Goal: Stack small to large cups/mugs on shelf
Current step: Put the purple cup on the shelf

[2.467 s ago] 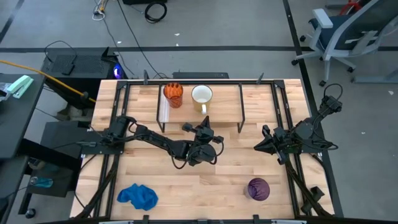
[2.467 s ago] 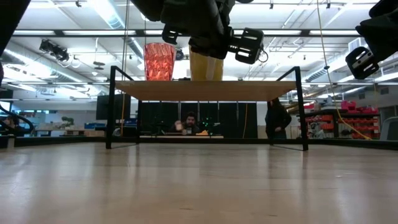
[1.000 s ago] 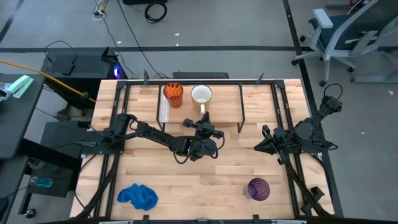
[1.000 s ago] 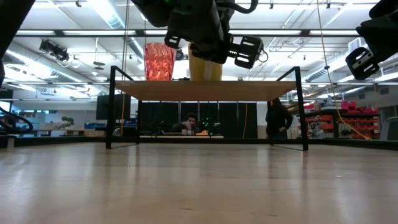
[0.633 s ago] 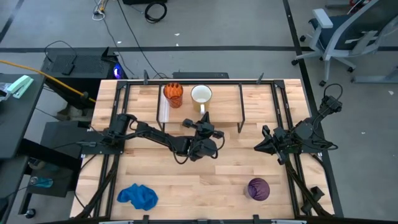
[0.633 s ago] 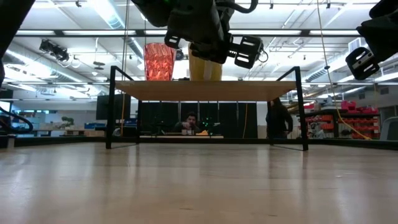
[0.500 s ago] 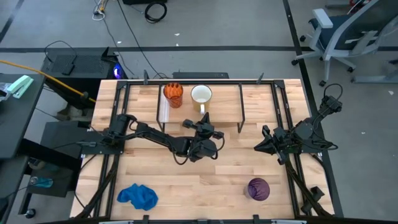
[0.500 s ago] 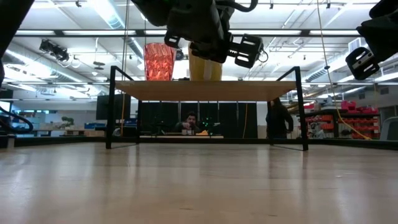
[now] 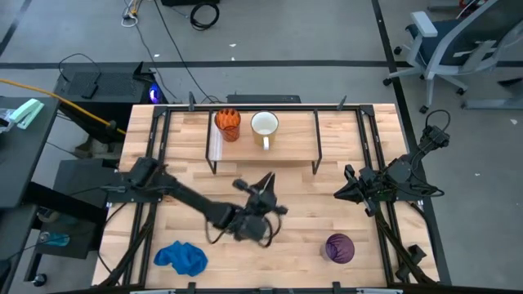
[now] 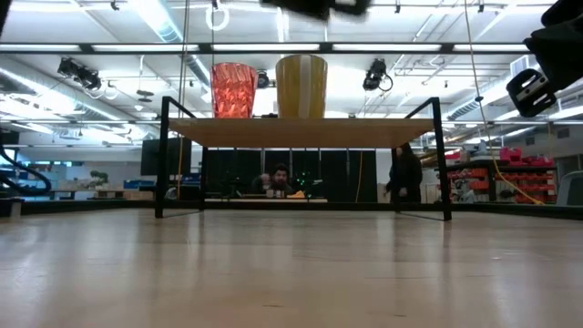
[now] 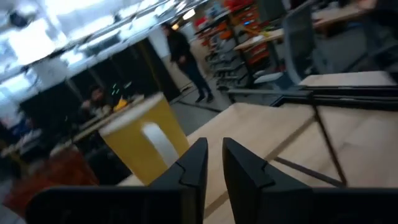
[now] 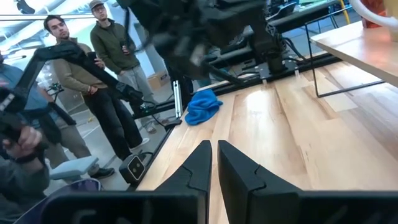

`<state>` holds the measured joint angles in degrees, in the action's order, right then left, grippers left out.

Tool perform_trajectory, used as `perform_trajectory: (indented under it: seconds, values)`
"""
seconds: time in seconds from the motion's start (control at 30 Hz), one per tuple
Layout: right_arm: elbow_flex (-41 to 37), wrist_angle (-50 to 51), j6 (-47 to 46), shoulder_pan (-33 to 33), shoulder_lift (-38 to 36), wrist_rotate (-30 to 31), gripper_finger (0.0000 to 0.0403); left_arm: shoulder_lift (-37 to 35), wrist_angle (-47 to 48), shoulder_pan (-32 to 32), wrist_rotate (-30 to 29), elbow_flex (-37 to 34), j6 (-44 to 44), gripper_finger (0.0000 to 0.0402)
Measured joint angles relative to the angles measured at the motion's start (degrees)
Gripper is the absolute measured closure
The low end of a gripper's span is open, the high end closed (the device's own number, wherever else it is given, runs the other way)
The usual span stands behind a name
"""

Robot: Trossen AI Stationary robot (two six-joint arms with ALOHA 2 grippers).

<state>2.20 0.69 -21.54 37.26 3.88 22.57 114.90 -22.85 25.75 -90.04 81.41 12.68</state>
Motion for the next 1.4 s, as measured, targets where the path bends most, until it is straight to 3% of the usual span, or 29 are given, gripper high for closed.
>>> perform_trajectory:
  seconds: [0.1,0.47,0.63,0.83,0.9,1.03,1.17,1.27,1.4]
  values:
    - [0.00,-0.02,-0.02,0.00,0.00,-0.40,0.0369,-2.84,0.17,3.80,0.01,0.00,4.66,0.0345]
    - [0.00,-0.04,-0.93,0.00,0.00,-0.40,0.0369,-12.94,0.80,17.16,-0.06,0.00,8.89,0.0372]
    - [0.00,-0.07,-1.54,0.00,0.00,-0.42,0.0369,-13.43,4.97,21.77,0.04,0.00,6.25,0.0385]
    - [0.00,-0.07,-2.29,0.00,0.00,-0.41,0.0369,-13.43,24.93,24.92,1.73,0.00,-15.53,0.0391]
    - [0.00,-0.08,-2.33,0.00,0.00,-0.42,0.0369,-13.44,34.56,24.93,7.77,0.00,-26.55,0.0389]
    - [0.00,-0.07,-2.51,0.00,0.00,-0.40,0.0369,-13.94,57.78,21.23,28.13,0.00,-52.56,0.0383]
    - [0.00,-0.11,-2.51,0.00,0.00,-0.40,0.0369,-13.76,79.04,16.43,41.36,-0.09,-76.61,0.0385]
    - [0.00,-0.13,-2.45,0.00,0.00,-0.40,0.0369,-13.76,88.45,14.07,46.51,-0.09,-84.05,0.0391]
    - [0.00,-0.13,-2.45,0.00,0.00,-0.40,0.0369,-13.76,93.02,11.51,52.71,-0.09,-87.29,0.0393]
